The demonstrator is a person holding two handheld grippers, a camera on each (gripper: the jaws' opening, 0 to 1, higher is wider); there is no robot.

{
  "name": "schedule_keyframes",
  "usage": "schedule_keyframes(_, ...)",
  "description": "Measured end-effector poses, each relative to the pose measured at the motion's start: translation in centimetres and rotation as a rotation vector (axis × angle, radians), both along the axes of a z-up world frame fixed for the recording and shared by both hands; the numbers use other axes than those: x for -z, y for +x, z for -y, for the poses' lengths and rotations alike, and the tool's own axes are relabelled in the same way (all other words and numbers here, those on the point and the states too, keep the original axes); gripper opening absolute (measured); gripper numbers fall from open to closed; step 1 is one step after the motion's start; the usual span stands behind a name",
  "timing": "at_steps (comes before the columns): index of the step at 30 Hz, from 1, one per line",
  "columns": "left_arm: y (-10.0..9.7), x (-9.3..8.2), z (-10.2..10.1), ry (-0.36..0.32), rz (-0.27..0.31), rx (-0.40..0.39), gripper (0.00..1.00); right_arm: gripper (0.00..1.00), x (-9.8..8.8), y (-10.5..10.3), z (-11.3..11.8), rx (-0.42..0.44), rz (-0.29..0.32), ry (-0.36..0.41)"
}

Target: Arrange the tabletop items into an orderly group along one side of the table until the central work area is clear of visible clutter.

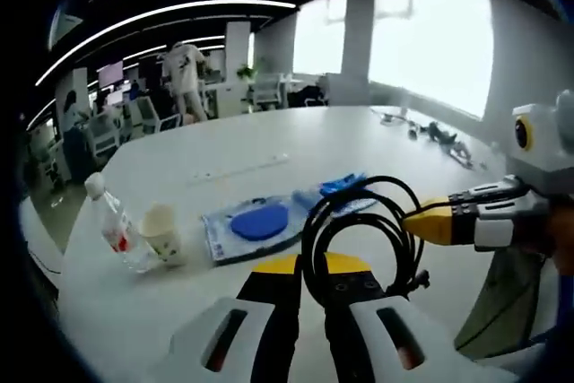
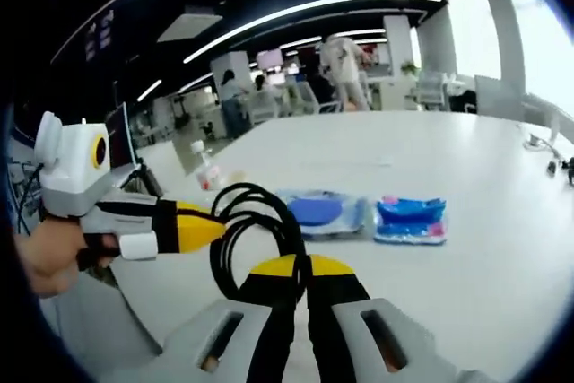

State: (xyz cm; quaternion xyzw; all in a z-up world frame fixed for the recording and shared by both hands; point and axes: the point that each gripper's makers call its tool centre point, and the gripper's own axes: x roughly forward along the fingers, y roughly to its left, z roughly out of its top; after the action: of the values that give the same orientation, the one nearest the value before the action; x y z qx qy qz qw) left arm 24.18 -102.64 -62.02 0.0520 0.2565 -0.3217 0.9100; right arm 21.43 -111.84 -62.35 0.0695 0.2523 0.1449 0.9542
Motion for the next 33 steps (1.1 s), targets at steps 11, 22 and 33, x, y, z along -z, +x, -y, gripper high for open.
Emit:
schedule_keyframes(11,0.4,0.6,7.5,0.022,-0.019,0.062,0.07,0.00,1.0,0.2,7.2,0.063,-0.015,0.030)
schedule_keyframes(22,1.4,2.3,12.9,0.027,-0.058,0.082,0.07,0.00,2.6,1.3,12.6,0.084,-0.048,0.037)
schedule_keyframes(33,2.9,4.4,14.1,0.043,-0.100,0.052,0.07,0.00,4.2,3.0,13.8,0.057,-0.080,0.043)
